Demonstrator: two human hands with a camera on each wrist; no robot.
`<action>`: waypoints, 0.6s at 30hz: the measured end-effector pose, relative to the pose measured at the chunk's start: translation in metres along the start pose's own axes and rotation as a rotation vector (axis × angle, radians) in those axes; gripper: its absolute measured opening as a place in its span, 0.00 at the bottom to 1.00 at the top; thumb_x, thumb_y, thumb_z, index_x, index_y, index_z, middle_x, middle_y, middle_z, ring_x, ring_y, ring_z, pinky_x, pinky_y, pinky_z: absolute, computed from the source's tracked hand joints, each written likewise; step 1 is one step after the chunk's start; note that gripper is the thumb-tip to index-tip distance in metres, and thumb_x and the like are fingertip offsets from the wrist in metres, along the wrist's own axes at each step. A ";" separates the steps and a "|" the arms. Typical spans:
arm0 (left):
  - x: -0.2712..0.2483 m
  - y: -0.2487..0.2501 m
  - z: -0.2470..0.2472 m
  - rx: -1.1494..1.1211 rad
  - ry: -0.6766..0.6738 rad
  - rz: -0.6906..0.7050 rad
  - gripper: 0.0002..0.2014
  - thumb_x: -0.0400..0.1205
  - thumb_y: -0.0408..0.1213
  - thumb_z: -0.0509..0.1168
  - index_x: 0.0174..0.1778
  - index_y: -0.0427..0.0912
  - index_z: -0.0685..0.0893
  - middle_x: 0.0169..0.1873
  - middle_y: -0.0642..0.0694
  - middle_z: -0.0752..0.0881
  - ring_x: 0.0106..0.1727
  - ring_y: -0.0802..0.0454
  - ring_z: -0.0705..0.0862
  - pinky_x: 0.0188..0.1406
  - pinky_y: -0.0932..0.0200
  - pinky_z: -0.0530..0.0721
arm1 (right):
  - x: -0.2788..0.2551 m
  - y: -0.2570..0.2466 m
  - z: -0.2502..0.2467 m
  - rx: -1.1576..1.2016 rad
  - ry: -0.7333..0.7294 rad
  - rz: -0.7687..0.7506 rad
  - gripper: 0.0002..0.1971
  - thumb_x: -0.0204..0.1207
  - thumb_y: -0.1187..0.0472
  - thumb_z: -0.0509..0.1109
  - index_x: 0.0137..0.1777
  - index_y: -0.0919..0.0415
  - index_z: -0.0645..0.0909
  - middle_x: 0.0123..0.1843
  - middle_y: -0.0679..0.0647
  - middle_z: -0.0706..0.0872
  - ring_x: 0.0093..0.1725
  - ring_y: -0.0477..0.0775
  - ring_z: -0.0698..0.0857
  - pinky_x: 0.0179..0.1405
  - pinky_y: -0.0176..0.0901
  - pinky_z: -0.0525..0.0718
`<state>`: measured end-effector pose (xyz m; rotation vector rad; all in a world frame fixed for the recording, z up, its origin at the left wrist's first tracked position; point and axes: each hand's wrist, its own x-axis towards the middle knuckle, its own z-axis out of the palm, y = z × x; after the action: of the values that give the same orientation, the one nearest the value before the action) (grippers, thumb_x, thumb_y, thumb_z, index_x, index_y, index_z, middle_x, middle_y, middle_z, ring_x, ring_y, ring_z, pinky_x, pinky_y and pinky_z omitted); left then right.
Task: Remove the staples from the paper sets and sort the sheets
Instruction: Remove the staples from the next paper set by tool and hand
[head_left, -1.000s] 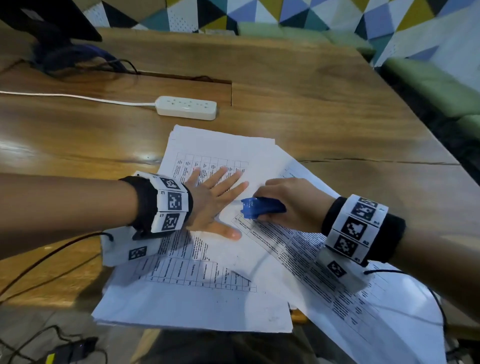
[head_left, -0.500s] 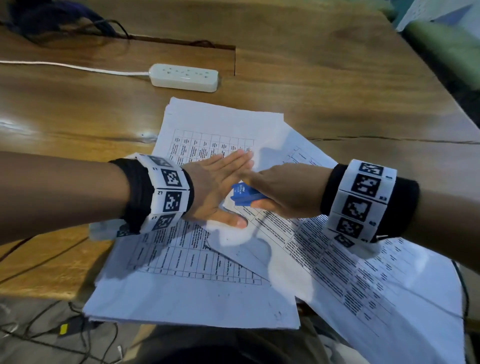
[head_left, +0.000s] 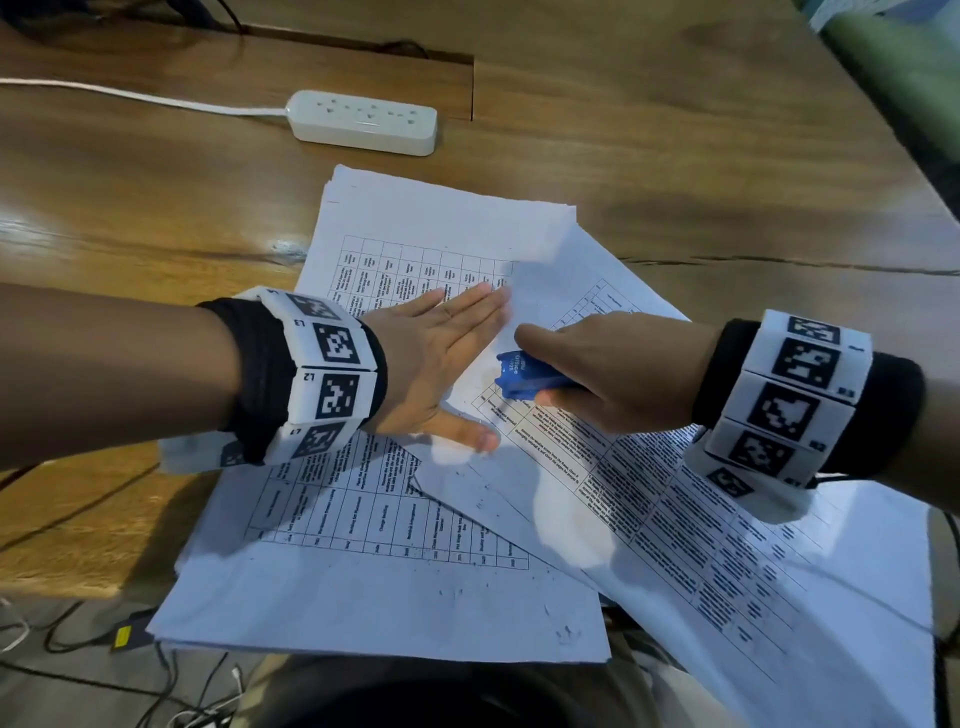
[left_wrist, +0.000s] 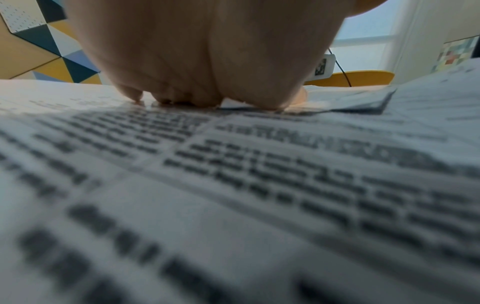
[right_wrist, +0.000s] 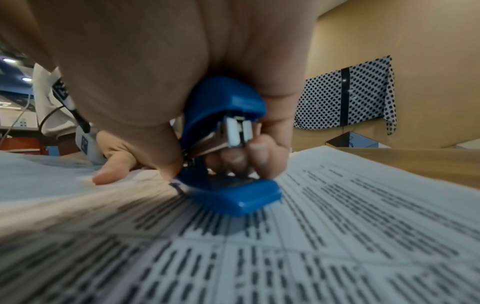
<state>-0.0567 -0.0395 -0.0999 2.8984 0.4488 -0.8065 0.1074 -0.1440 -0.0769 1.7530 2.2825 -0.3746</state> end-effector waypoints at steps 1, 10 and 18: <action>0.000 0.000 -0.001 -0.002 -0.005 -0.004 0.55 0.64 0.77 0.35 0.76 0.42 0.23 0.71 0.51 0.19 0.76 0.55 0.23 0.80 0.52 0.33 | 0.001 -0.001 -0.002 -0.005 -0.007 -0.002 0.11 0.81 0.53 0.57 0.48 0.52 0.54 0.33 0.47 0.69 0.32 0.56 0.69 0.34 0.45 0.66; 0.001 0.001 -0.002 0.022 -0.015 -0.011 0.55 0.64 0.76 0.35 0.76 0.42 0.23 0.70 0.50 0.19 0.76 0.54 0.22 0.79 0.50 0.30 | 0.012 0.001 0.000 0.055 -0.010 -0.075 0.11 0.80 0.53 0.59 0.49 0.49 0.56 0.40 0.50 0.76 0.36 0.56 0.72 0.36 0.44 0.66; -0.001 0.002 -0.001 0.035 0.017 -0.025 0.54 0.67 0.75 0.37 0.76 0.41 0.24 0.76 0.47 0.23 0.77 0.54 0.24 0.80 0.46 0.31 | 0.004 0.002 0.007 0.135 0.060 -0.031 0.12 0.79 0.53 0.61 0.47 0.49 0.57 0.39 0.51 0.76 0.36 0.55 0.70 0.36 0.45 0.65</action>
<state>-0.0564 -0.0410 -0.0984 2.9392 0.4777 -0.8020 0.1088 -0.1428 -0.0850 1.8161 2.3795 -0.4994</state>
